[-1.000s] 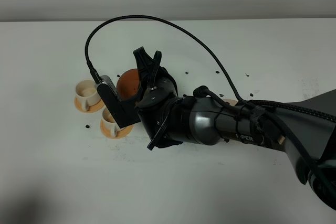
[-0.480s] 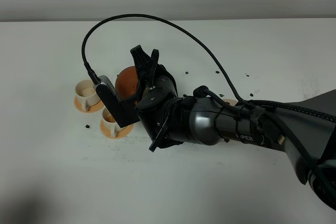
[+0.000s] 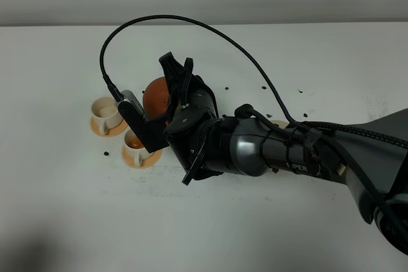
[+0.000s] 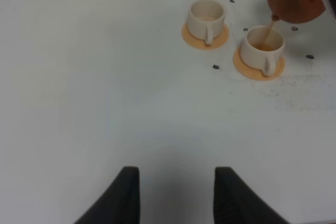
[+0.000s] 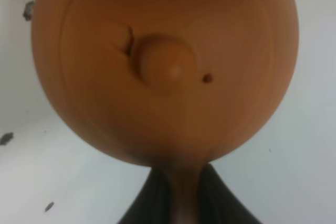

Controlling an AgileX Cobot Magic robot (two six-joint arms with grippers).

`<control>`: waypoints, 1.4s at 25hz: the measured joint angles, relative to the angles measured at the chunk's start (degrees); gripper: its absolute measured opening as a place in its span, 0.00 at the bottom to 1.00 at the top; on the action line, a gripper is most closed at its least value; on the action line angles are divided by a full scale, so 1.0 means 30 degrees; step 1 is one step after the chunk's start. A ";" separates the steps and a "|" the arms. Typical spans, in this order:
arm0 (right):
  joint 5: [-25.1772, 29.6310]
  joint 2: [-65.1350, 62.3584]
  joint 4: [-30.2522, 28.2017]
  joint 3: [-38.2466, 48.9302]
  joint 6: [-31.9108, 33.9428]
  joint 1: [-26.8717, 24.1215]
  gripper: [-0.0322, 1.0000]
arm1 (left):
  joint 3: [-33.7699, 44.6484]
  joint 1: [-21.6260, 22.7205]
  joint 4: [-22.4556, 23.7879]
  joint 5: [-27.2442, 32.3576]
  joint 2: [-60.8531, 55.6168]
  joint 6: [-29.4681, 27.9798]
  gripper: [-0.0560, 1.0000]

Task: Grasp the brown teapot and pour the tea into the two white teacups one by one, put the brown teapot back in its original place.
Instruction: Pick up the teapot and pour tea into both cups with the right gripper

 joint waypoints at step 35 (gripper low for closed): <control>0.0274 0.0311 -0.0983 0.0000 -0.0095 0.0411 0.15 | 0.0000 0.0000 0.0000 0.0000 0.0000 0.0000 0.40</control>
